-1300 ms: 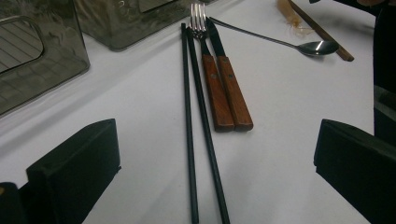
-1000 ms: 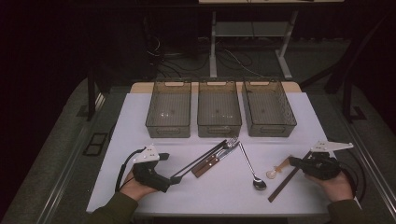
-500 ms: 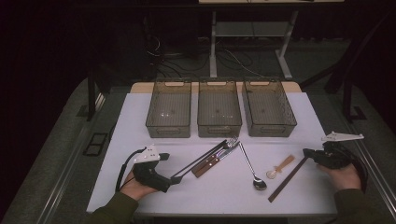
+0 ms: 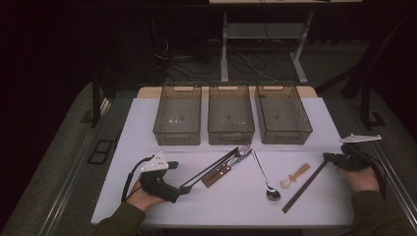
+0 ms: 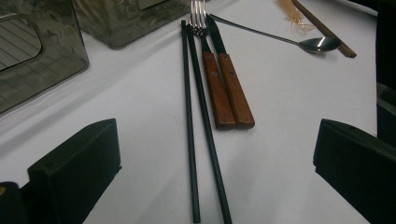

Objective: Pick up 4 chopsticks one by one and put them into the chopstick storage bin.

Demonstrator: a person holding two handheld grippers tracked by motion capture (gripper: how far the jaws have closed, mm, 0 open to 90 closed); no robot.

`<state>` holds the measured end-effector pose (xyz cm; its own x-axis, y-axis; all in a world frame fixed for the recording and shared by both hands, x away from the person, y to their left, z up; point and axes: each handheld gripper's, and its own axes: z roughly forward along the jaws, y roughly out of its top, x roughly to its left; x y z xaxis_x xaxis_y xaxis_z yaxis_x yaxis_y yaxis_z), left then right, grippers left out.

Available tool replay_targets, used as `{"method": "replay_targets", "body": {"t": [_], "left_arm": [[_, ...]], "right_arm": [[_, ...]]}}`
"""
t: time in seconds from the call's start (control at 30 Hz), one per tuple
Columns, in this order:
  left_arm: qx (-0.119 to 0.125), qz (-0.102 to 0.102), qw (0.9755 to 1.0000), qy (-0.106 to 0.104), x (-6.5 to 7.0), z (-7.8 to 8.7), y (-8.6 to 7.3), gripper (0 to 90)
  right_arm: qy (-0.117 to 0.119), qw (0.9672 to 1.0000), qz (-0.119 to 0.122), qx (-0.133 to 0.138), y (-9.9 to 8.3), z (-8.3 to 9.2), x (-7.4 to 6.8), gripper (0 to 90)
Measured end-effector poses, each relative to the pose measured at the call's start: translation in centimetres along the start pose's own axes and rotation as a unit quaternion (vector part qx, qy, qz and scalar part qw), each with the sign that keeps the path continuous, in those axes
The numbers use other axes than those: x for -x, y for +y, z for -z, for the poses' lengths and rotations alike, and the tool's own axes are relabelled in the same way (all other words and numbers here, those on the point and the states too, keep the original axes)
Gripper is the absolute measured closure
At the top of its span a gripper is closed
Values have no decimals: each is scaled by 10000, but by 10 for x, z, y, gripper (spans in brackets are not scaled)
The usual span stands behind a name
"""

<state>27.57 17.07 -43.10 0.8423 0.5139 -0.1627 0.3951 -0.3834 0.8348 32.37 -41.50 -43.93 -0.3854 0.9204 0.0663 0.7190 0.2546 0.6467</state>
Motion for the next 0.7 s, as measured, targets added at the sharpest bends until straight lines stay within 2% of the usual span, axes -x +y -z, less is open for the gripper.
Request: {"method": "replay_targets", "body": {"t": [0.2,0.53,0.7], "left_arm": [[-4,-13,10000,-4,0,0,0,0],[-8,-16,10000,-16,0,-1,0,0],[-13,-24,10000,-24,0,-1,0,0]], "right_arm": [[-55,9997,152,-181,1,-5,-4,895],[-97,9994,228,-227,0,-6,-5,895],[-111,9995,185,-251,0,-5,-4,895]]}}
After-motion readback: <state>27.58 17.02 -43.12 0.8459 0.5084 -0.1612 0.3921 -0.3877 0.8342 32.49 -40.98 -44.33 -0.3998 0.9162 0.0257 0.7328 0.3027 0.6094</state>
